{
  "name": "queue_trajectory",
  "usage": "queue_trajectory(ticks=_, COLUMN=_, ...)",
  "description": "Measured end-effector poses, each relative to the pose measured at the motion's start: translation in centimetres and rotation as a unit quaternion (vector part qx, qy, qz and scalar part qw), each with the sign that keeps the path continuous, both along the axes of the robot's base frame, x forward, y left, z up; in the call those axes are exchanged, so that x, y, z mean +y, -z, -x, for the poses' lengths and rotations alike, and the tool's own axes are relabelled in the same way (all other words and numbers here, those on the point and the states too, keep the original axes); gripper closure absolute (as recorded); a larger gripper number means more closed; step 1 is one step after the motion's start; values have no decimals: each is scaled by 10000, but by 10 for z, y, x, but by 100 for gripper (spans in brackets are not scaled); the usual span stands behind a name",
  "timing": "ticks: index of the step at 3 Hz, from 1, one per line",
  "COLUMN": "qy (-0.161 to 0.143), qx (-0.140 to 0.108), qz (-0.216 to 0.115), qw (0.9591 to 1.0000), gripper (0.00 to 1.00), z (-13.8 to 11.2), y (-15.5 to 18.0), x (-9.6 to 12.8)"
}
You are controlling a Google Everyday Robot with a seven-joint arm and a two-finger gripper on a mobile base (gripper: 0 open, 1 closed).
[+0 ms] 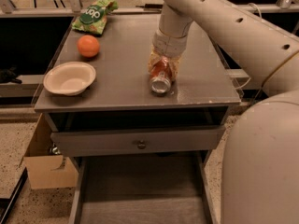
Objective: Place coke can into middle drawer
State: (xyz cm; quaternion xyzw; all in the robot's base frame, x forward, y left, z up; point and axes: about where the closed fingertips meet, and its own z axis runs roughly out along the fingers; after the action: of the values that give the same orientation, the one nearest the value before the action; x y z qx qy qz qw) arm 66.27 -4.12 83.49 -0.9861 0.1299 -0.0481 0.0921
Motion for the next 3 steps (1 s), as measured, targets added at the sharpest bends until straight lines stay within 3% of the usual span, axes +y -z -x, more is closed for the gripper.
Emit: queue_trajectory(ticks=3, qy=94, qx=24, qz=-117, qw=9999, gripper=100, z=22, y=1, x=-2)
